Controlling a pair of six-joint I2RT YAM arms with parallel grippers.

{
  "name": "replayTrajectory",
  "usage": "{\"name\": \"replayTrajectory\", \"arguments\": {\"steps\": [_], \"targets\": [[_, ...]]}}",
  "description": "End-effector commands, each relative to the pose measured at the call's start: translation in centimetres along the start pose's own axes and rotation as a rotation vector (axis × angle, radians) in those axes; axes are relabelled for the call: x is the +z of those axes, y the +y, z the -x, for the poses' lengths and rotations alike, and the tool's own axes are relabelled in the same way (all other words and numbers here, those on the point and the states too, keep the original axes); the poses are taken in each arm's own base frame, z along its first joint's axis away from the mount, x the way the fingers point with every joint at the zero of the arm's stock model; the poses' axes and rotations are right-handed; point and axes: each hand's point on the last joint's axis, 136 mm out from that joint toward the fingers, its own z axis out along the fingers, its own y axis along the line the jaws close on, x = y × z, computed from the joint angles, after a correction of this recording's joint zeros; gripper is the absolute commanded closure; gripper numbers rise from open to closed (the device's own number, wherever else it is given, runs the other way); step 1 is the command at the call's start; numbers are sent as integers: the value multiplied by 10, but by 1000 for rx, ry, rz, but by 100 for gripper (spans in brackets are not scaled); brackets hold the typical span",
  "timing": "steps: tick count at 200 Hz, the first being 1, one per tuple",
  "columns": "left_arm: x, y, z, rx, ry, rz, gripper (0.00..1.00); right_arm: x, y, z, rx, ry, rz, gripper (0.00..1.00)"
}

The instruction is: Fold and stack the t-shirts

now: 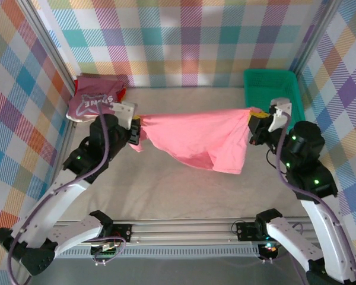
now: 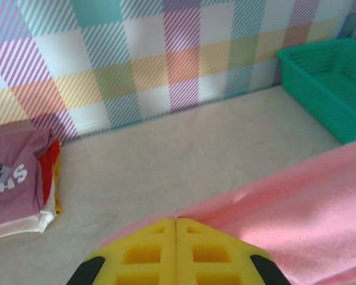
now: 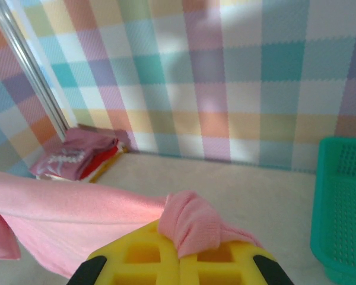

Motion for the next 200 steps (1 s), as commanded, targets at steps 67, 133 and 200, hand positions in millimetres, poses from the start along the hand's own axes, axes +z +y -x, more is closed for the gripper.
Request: {"name": "replayTrajectory", "arguments": {"steps": [67,133,200], "targets": [[-4,2,-7,-56,63,-7,100,117,19,42,-30,91,135,100],[90,30,-122,-172,366,157,69,341,-9,-49,158,448,59,49],[75,48,-190,-228,583,255,51,251,13,-132,73,830,-43,35]]}}
